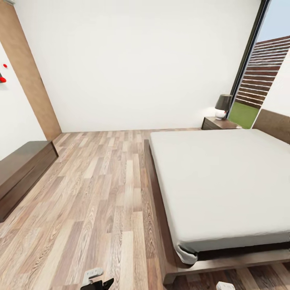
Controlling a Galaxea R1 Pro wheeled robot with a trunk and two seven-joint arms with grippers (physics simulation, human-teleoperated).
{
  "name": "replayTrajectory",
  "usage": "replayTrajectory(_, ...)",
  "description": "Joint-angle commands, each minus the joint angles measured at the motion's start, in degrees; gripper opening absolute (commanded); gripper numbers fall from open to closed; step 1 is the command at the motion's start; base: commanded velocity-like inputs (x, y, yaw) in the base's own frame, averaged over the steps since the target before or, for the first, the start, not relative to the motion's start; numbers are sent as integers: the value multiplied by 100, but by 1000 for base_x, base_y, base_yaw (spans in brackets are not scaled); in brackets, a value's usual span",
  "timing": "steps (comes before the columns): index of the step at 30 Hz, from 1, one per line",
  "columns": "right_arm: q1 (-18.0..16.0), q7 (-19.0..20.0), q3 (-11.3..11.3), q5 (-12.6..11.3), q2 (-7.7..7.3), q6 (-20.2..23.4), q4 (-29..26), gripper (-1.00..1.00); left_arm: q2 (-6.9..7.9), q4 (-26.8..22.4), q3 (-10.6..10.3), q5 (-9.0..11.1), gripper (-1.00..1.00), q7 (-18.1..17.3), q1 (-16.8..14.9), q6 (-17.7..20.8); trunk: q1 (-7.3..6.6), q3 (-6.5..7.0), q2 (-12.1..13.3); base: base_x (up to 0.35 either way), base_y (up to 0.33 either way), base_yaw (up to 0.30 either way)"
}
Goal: In the bedroom, move the book from the bed onto either nightstand, and place the two sandals side by side next to the bed.
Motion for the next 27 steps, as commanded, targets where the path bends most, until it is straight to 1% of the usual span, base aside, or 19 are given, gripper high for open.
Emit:
replayTrajectory(1, -3, 23, -7, -46, -1, 22, 2, 100, -2, -2, 26, 49, 100, -33, 0, 53, 0, 4, -3, 0, 0, -63)
replayTrajectory(6, -3, 23, -7, -49, -1, 22, 1, 100, -18, 7, 25, 57, 100, -34, -1, 52, 0, 50, -3, 0, 0, -65)
replayTrajectory(10, -3, 25, -8, -64, -7, 25, -3, 100, -33, 191, 33, 51, 100, -32, 0, 1, 0, 86, -3, 0, 0, -68)
replayTrajectory(12, -3, 35, -12, -76, -22, 26, -4, 100, -36, 299, 33, 45, 100, -31, -1, -167, 0, 105, -3, 0, 0, -70)
replayTrajectory(15, -3, 45, -15, -80, -36, 25, -5, 100, -44, 472, 26, 38, 100, -30, -1, -588, 0, 132, -3, 0, 0, -75)
replayTrajectory(18, -3, 45, -10, -72, -37, 22, -5, 100, -46, 582, 8, 32, 100, -31, -2, -784, 0, 159, -3, 0, 0, -80)
replayTrajectory(23, -3, 30, -7, -56, -17, 21, -5, 100, -41, 633, 2, 36, 100, -31, -2, -873, 0, 205, -3, 0, 0, -83)
replayTrajectory(27, -3, 22, -9, -50, -11, 19, -18, 100, -41, 766, 5, 52, 100, -26, 4, -959, 0, 241, -3, 0, 0, -83)
